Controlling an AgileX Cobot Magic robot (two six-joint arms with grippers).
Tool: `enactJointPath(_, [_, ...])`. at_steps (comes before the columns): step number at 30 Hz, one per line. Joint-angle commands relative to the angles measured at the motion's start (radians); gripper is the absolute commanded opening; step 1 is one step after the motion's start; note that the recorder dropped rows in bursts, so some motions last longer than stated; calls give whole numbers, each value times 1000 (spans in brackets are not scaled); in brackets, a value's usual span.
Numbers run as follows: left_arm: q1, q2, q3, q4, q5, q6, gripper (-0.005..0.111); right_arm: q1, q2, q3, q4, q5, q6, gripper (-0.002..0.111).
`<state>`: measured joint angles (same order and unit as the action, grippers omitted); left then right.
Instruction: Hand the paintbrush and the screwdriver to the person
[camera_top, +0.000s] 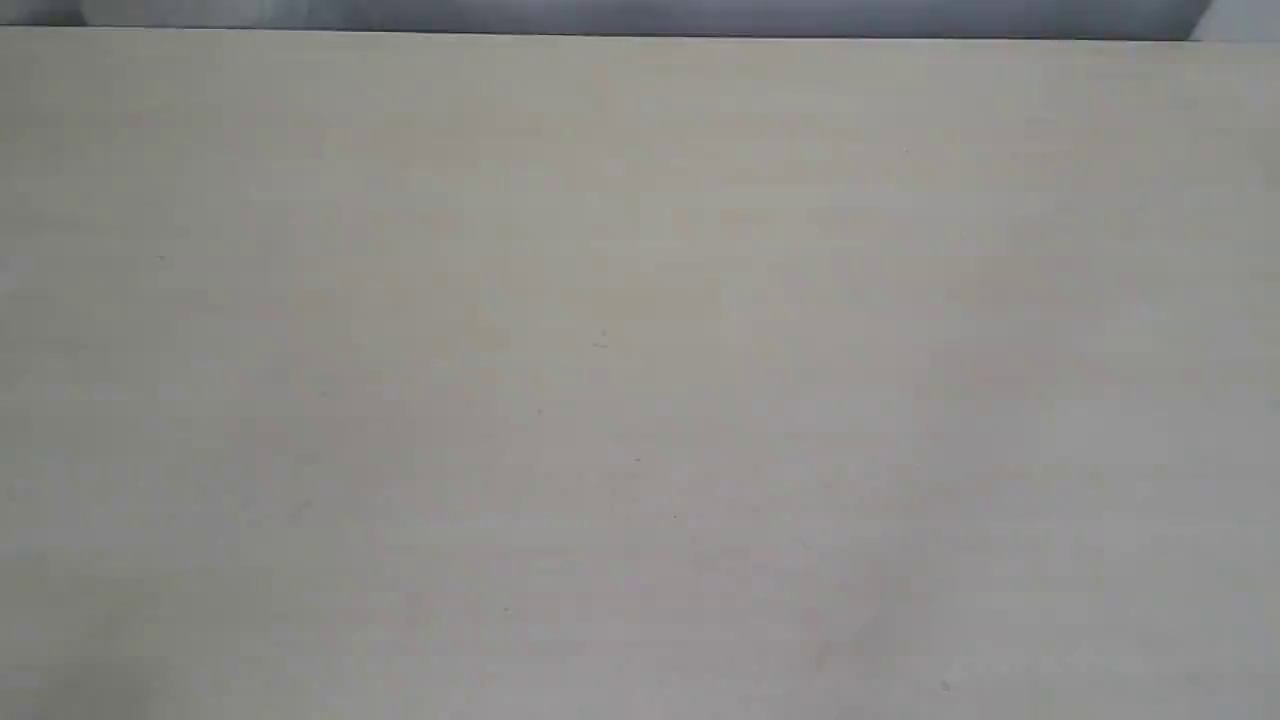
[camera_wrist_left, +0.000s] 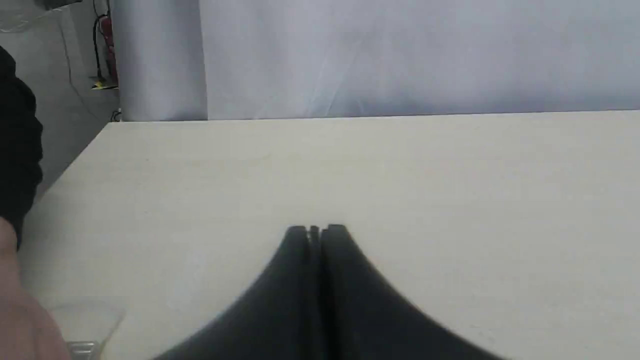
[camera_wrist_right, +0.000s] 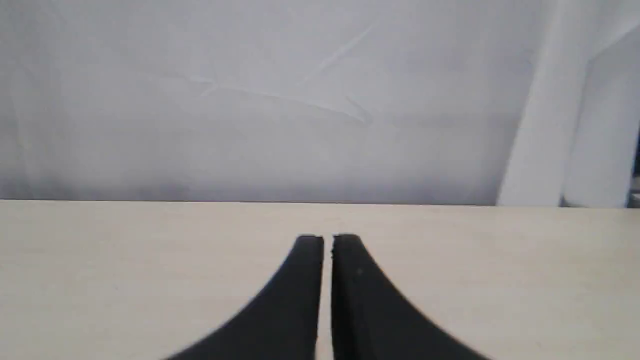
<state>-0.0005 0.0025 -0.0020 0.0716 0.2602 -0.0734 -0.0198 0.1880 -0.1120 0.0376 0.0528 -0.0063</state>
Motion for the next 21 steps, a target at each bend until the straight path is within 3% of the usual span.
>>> enactJointPath(1, [-6, -2, 2, -5, -8, -2, 0, -48, -89, 73, 10, -25, -1, 4])
enactJointPath(7, [-6, -2, 2, -3, -11, -2, 0, -48, -187, 112, 10, 24, -1, 4])
enactJointPath(21, [-6, -2, 2, -1, -11, -2, 0, -48, -106, 112, 10, -31, -7, 4])
